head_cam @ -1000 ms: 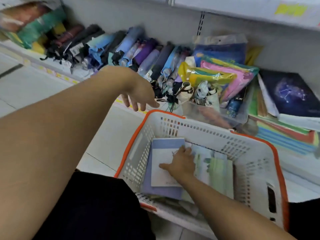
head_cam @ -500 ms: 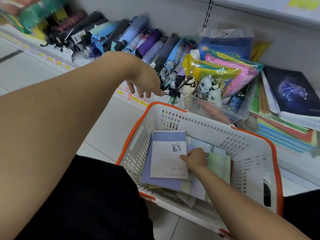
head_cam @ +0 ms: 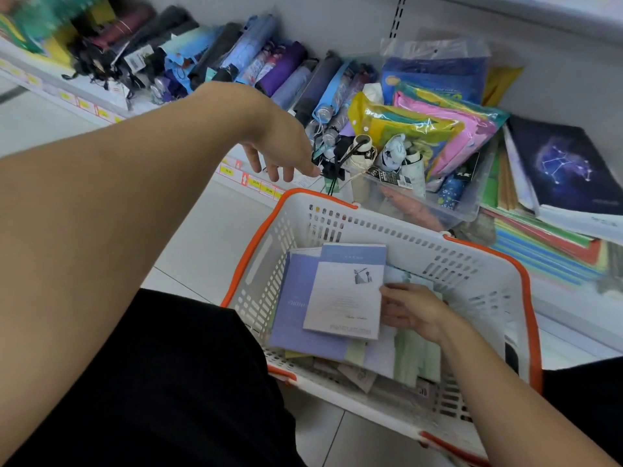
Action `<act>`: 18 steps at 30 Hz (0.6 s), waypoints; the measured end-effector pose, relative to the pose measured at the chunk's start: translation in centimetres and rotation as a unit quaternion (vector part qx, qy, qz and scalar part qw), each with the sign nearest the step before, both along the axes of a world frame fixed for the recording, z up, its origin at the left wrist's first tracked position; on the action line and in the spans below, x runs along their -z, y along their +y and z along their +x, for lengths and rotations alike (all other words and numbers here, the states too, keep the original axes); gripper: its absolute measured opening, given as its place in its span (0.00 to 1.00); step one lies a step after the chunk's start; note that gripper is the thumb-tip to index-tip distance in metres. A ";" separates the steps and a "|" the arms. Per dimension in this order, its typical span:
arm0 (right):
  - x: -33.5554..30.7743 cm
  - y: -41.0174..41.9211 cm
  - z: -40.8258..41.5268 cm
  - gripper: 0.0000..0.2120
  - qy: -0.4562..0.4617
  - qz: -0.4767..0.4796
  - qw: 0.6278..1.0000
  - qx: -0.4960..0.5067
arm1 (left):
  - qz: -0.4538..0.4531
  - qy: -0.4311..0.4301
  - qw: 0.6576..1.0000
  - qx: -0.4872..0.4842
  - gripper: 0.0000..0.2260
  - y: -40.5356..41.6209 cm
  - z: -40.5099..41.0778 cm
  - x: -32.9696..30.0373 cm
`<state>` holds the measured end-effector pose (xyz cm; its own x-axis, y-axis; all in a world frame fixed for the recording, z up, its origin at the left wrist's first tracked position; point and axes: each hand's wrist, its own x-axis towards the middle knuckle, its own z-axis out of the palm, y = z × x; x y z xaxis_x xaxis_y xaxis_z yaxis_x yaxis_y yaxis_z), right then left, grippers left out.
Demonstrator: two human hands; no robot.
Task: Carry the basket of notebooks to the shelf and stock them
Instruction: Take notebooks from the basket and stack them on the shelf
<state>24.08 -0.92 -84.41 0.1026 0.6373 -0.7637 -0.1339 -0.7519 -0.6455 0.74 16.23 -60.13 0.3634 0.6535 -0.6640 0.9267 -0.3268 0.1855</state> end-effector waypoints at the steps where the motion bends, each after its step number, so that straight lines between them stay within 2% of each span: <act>1: -0.8 0.4 -0.4 0.14 0.014 0.009 0.999 -0.044 | -0.002 0.001 1.000 -0.001 0.20 0.0 0.1 0.0; 2: -1.2 0.9 -1.1 0.13 0.006 0.012 0.997 -0.080 | -0.003 0.001 1.000 -0.002 0.20 0.0 0.1 0.0; 4: -1.3 2.0 -3.0 0.12 -0.068 0.001 0.990 -0.120 | -0.001 -0.002 1.000 -0.003 0.20 -0.1 0.1 0.0; 6: -0.5 2.8 -5.1 0.08 -0.145 0.005 0.983 -0.110 | -0.001 -0.006 1.000 -0.003 0.20 -0.1 0.1 -0.1; 7: -0.1 3.0 -5.9 0.05 -0.153 0.018 0.983 -0.096 | 0.000 -0.006 1.000 -0.002 0.20 0.0 0.1 0.0; 8: -0.1 3.0 -6.4 0.02 -0.140 0.043 0.986 -0.079 | -0.002 -0.006 1.000 -0.002 0.20 0.0 0.1 0.1; 11: -3.1 3.0 -5.8 0.05 -0.050 0.169 0.984 -0.021 | 0.007 0.003 1.000 -0.017 0.24 0.2 -0.3 0.2; 13: -6.1 3.7 -4.8 0.07 0.059 0.253 0.965 0.032 | 0.039 0.016 0.998 -0.041 0.34 0.3 -0.7 0.0; 15: -9.1 4.9 -4.2 0.08 0.154 0.311 0.935 0.070 | 0.047 -0.028 0.995 -0.082 0.42 -0.1 -1.1 -0.5; 16: -10.5 5.6 -4.3 0.09 0.180 0.329 0.923 0.080 | 0.021 -0.086 0.990 -0.108 0.40 -0.2 -1.2 -0.8; 18: -11.8 6.6 -4.7 0.08 0.208 0.332 0.914 0.106 | -0.054 -0.212 0.965 -0.147 0.22 -0.6 -0.8 -1.4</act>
<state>19.35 5.73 -72.62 0.0659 0.9738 -0.2176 -0.5688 -0.1425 -0.8101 -0.09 15.60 -58.77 0.4267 0.7052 -0.5663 0.8100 -0.0195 0.5861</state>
